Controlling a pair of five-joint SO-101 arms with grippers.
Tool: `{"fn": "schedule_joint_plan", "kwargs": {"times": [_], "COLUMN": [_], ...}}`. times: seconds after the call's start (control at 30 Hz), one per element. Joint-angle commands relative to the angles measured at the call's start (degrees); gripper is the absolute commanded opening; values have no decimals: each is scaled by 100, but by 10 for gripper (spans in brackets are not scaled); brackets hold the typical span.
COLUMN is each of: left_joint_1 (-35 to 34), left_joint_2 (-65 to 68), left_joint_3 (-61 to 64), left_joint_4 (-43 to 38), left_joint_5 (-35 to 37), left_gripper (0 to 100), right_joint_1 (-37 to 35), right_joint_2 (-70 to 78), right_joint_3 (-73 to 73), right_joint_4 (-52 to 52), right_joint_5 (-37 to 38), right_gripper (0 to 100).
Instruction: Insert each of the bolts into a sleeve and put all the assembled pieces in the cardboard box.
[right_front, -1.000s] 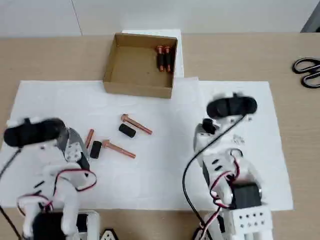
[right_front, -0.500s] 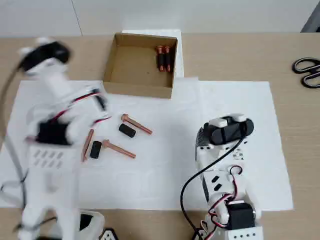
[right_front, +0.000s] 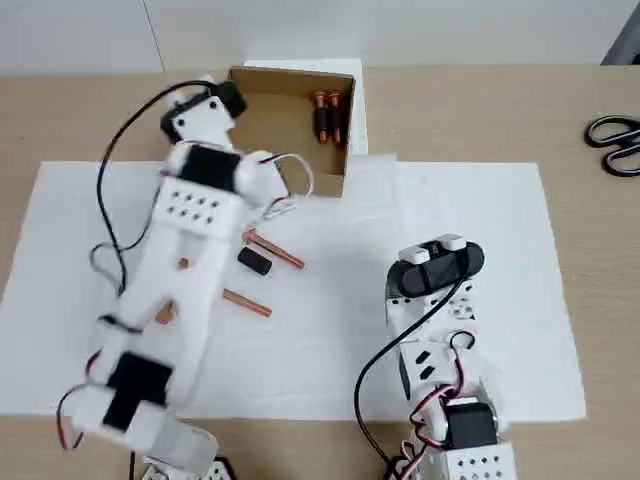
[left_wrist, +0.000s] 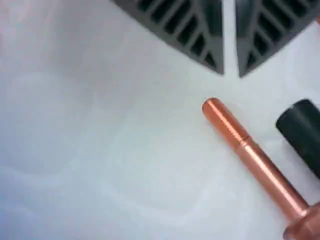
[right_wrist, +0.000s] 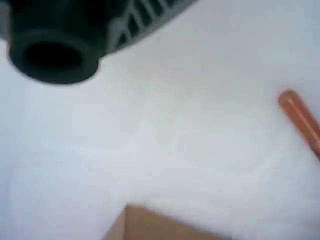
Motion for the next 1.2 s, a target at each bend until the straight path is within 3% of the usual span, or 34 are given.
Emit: {"fn": "schedule_joint_plan", "kwargs": {"times": [0.0,0.33,0.7,0.8,0.97,1.17], "left_joint_1": [79,79,53,35,44,44], "left_joint_2": [580,976,1811,2048,2136,2171], "left_joint_3": [-426,-1226,-1253,-1253,-1253,-1253], "left_joint_4": [-281,-431,-448,-466,-440,-334], "left_joint_5": [730,2084,2163,2163,2189,2189], "left_gripper": [7,8,9,59,228,242], "right_joint_1": [66,75,75,75,75,75], "right_joint_2": [-110,-101,-48,-40,-40,-92], "right_joint_3": [44,105,105,105,105,105], "right_joint_4": [-163,-602,-585,-576,-356,57], "right_joint_5": [26,26,18,18,26,0], "right_gripper": [4,4,4,4,4,4]}}
